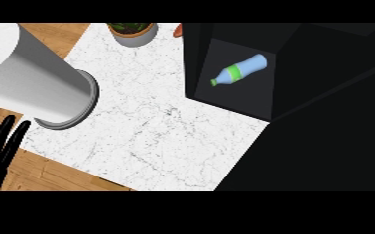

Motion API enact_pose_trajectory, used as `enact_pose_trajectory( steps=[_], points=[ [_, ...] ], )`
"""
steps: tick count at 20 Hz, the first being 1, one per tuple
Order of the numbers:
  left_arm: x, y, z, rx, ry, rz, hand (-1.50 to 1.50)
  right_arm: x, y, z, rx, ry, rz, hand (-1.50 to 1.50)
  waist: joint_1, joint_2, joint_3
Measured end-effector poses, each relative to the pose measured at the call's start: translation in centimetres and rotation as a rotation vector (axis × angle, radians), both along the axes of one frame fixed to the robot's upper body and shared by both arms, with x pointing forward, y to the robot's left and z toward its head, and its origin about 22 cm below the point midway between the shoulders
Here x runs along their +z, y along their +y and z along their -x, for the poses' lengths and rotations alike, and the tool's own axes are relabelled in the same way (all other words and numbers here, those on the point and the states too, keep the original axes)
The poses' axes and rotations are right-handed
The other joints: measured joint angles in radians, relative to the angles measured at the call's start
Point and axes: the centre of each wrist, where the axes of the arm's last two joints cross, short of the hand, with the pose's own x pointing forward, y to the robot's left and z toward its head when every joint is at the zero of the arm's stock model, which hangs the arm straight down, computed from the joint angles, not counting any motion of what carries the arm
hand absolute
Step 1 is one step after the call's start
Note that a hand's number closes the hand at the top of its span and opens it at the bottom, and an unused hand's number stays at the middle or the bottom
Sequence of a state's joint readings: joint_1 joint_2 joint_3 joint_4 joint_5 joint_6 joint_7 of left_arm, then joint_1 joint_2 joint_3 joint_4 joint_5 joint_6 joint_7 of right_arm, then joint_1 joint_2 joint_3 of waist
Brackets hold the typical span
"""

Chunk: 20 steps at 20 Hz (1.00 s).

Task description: Pick up the bottled water, place it into the cabinet and close the cabinet

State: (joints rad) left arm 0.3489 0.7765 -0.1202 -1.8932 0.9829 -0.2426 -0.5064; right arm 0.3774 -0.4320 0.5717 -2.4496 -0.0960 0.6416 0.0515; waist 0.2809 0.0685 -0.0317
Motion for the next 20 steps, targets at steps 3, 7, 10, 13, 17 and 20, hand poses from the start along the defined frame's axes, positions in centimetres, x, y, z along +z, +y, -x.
enact_pose_trajectory(
  steps=[3,7,10,13,17,20],
  points=[
    [0.2,0.1,-0.2,-0.004,-0.007,-0.003,-1.5,-0.1,0.0,-0.1,-0.007,0.013,-0.01,1.5,0.001,0.002,0.0],
    [0.3,0.4,-0.3,-0.003,-0.008,-0.005,-1.5,0.2,0.3,-0.7,-0.016,-0.009,-0.008,1.5,-0.005,-0.001,-0.001],
    [0.2,0.5,-0.4,-0.004,-0.005,-0.004,-1.5,0.5,0.4,-1.4,-0.018,-0.039,0.015,1.5,-0.006,-0.004,0.0],
    [0.2,0.7,-0.4,0.0,-0.003,-0.003,-1.5,0.7,0.8,-2.4,-0.041,-0.057,0.053,1.5,-0.006,-0.006,0.0],
    [0.1,0.9,-0.5,0.005,0.002,-0.002,-1.5,0.6,1.5,-4.0,-0.059,-0.061,0.092,1.5,-0.006,-0.01,0.001],
    [0.1,1.1,-0.4,0.006,0.005,0.0,-1.5,0.4,2.2,-5.6,-0.074,-0.056,0.102,1.5,-0.009,-0.015,0.002]
  ],
)
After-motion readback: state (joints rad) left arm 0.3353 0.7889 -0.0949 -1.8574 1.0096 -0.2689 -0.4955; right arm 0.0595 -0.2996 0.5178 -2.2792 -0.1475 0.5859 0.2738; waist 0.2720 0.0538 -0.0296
